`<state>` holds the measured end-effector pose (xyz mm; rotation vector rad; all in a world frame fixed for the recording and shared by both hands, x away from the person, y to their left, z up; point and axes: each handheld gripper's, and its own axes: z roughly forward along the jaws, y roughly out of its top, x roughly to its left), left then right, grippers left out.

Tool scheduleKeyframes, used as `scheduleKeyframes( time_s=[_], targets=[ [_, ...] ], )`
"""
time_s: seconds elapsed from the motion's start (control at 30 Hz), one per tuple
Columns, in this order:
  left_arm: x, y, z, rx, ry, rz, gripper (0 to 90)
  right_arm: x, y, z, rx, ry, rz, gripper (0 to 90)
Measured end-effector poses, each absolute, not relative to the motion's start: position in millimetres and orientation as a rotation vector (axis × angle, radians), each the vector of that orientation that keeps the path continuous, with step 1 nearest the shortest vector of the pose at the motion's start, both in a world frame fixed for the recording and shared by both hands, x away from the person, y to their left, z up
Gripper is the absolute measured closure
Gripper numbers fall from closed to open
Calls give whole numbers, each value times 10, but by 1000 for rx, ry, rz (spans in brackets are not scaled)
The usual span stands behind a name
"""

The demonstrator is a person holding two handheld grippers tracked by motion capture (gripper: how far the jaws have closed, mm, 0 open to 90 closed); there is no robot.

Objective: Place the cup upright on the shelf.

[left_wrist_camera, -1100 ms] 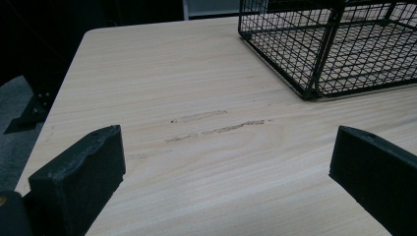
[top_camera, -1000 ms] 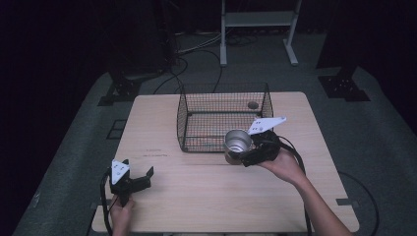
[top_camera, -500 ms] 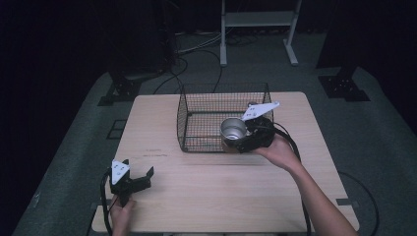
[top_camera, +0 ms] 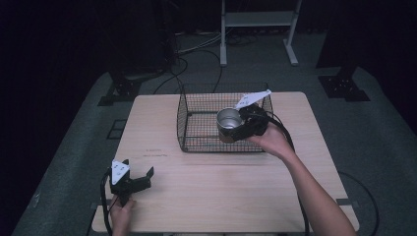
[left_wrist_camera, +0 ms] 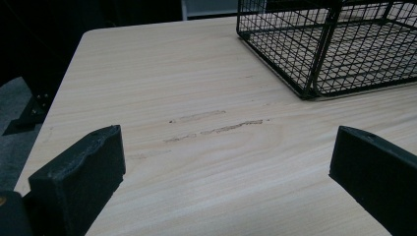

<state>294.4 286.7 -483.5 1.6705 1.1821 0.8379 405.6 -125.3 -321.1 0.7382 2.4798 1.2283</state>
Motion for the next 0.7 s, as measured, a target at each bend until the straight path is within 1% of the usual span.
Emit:
scheduleKeyframes(
  time_s=[0.7],
  targets=[
    [2944,2870,-4835,1666,1185,838,0,4480,-1143,-3076,812,2470,1187,180]
  ],
)
